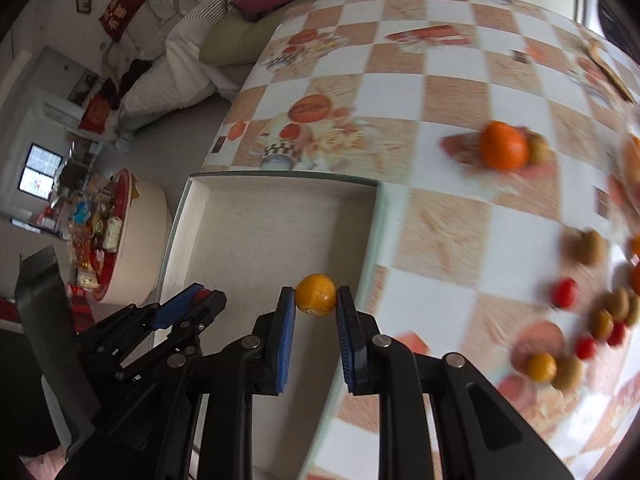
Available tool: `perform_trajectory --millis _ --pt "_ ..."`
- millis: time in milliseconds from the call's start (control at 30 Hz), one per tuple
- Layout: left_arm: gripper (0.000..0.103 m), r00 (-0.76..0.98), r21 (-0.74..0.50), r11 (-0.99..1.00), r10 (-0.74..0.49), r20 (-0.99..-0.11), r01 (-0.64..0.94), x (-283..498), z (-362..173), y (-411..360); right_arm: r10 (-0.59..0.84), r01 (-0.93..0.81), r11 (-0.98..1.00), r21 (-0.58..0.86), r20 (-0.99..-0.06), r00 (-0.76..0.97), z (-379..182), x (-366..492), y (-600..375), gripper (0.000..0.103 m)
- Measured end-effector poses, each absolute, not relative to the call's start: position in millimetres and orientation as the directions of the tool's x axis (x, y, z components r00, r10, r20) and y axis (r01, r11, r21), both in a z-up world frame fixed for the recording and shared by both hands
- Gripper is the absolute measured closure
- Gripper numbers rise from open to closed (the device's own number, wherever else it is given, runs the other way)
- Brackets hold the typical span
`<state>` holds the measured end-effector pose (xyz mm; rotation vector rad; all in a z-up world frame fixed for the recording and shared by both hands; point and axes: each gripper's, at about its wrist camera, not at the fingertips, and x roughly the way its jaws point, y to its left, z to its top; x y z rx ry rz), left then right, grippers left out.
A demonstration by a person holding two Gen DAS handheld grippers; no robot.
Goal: Organize fruits
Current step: 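Carry both tomatoes to the white tray and open both tools, then grasp a yellow tomato with the left tool while the right tool grasps a red tomato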
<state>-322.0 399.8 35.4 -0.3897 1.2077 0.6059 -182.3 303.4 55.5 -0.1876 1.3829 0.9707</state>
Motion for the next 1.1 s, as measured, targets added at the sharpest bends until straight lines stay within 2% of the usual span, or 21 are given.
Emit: perform_trajectory --millis 133,333,367,400,433,467,667,700,733,833,1100 --pt "0.082 0.226 0.024 0.779 0.212 -0.951 -0.627 -324.5 26.4 407.3 0.431 -0.678 0.62 0.395 -0.893 -0.127 41.8 -184.6 326.7 0.081" --pt "0.08 0.216 0.071 0.805 0.241 -0.946 -0.59 -320.3 25.6 402.6 0.368 -0.693 0.63 0.352 -0.92 -0.134 23.5 -187.1 341.8 0.08" --pt "0.069 0.212 0.085 0.806 0.254 -0.944 -0.585 -320.2 26.0 401.9 0.361 -0.693 0.63 0.349 -0.923 -0.137 21.5 -187.8 343.1 0.08" --pt "0.038 0.212 0.089 0.807 0.258 -0.942 -0.584 -320.8 26.5 401.9 0.353 -0.693 0.632 0.347 -0.925 -0.141 18.3 -188.0 344.5 0.079" --pt "0.024 0.226 0.083 0.804 0.263 -0.938 -0.589 -322.6 28.1 402.3 0.345 -0.69 0.634 0.349 -0.926 -0.151 15.8 -188.5 345.3 0.079" --pt "0.018 0.244 0.083 0.801 0.277 -0.93 -0.593 -324.9 31.4 401.9 0.349 -0.689 0.635 0.349 -0.926 -0.147 14.5 -188.2 345.5 0.077" --pt "0.018 0.244 0.079 0.815 0.262 -0.934 -0.574 -325.8 34.9 399.9 0.414 -0.671 0.632 0.387 -0.901 -0.13 24.3 -184.9 340.4 0.04" --pt "0.018 0.244 0.079 0.816 0.262 -0.934 -0.572 -325.6 36.2 398.7 0.435 -0.663 0.632 0.401 -0.892 -0.125 29.7 -183.9 337.9 0.027" --pt "0.018 0.245 0.079 0.819 0.26 -0.934 -0.568 -324.6 38.4 396.1 0.45 -0.658 0.633 0.408 -0.885 -0.115 35.3 -183.0 335.1 0.021" --pt "0.018 0.255 0.09 0.832 0.268 -0.929 -0.547 -320.8 46.2 383.9 0.49 -0.641 0.643 0.419 -0.868 -0.076 52.6 -178.0 319.3 0.019" --pt "0.018 0.305 0.078 0.889 0.236 -0.923 -0.452 -294.5 67.9 334.2 0.475 -0.528 0.754 0.391 -0.879 0.028 71.4 -149.9 242.0 0.019"
